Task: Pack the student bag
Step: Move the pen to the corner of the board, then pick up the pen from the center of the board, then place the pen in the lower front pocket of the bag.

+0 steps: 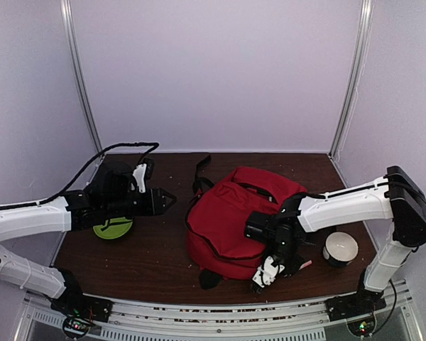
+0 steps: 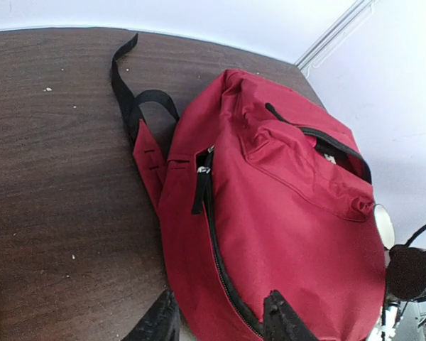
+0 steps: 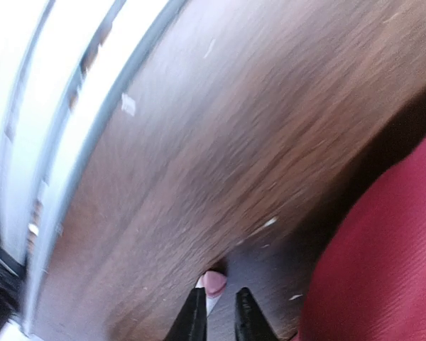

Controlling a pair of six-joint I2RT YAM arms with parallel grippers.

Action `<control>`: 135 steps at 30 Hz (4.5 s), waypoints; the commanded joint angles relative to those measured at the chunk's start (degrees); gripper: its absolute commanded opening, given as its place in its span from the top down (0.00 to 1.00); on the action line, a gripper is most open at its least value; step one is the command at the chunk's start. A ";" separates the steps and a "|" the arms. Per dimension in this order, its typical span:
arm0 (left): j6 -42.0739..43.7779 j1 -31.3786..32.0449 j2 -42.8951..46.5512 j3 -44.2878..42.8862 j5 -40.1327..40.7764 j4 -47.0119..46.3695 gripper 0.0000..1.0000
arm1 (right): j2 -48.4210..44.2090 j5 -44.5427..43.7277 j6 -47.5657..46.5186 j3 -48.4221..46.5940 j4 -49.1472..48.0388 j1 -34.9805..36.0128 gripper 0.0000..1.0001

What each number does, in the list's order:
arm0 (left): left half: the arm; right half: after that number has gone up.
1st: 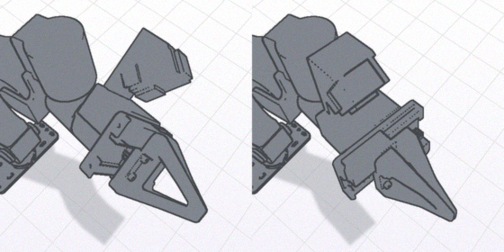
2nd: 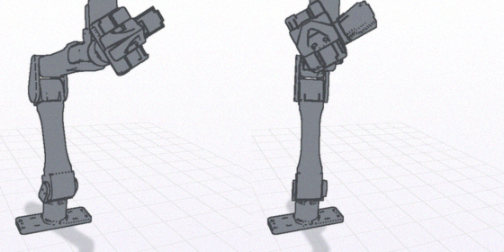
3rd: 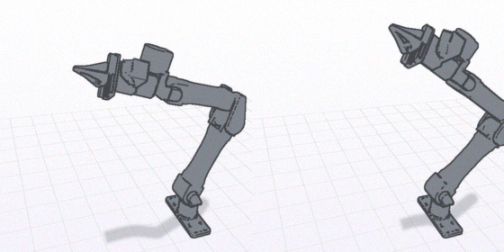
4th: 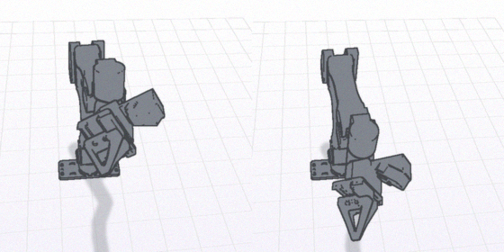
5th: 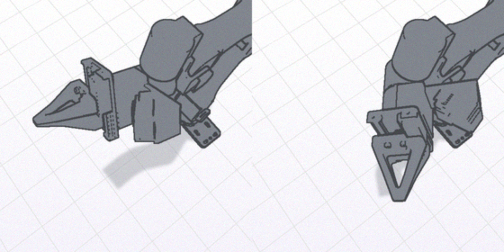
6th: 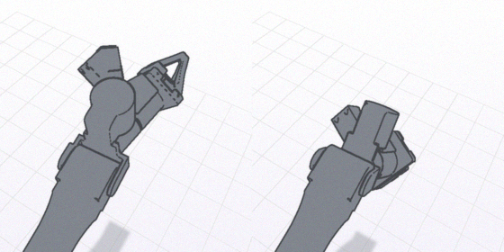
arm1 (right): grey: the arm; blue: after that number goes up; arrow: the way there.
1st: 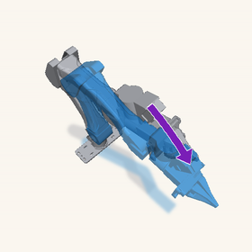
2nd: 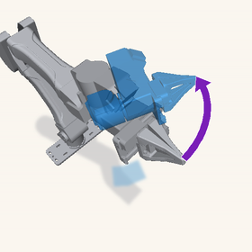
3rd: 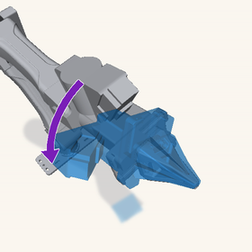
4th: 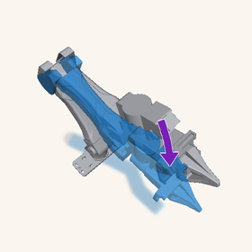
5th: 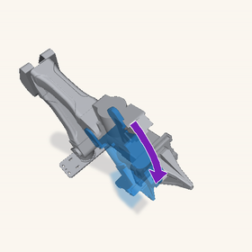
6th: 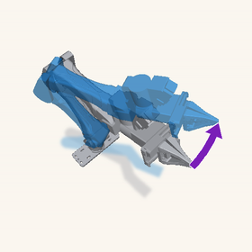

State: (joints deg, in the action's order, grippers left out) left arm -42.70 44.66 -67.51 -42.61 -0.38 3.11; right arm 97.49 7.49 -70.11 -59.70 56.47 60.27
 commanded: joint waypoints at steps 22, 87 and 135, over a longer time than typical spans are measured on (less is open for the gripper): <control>2.80 -0.38 -3.84 -2.34 0.43 1.19 0.56 | -13.37 -5.30 12.52 12.62 -7.08 -5.61 0.67; 0.45 -0.34 -9.40 -5.12 -4.81 -1.21 0.56 | 3.88 -15.78 17.76 -23.32 -22.52 -16.85 0.94; 3.23 -0.32 -11.52 -5.38 -7.51 -1.69 0.55 | -2.43 -14.98 44.19 -29.66 -6.80 -16.17 0.45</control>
State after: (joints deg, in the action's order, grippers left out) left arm -40.95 44.66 -77.95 -46.41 -6.79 1.58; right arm 98.10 -14.06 -26.61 -87.77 48.21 44.16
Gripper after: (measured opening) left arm 0.450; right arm 0.550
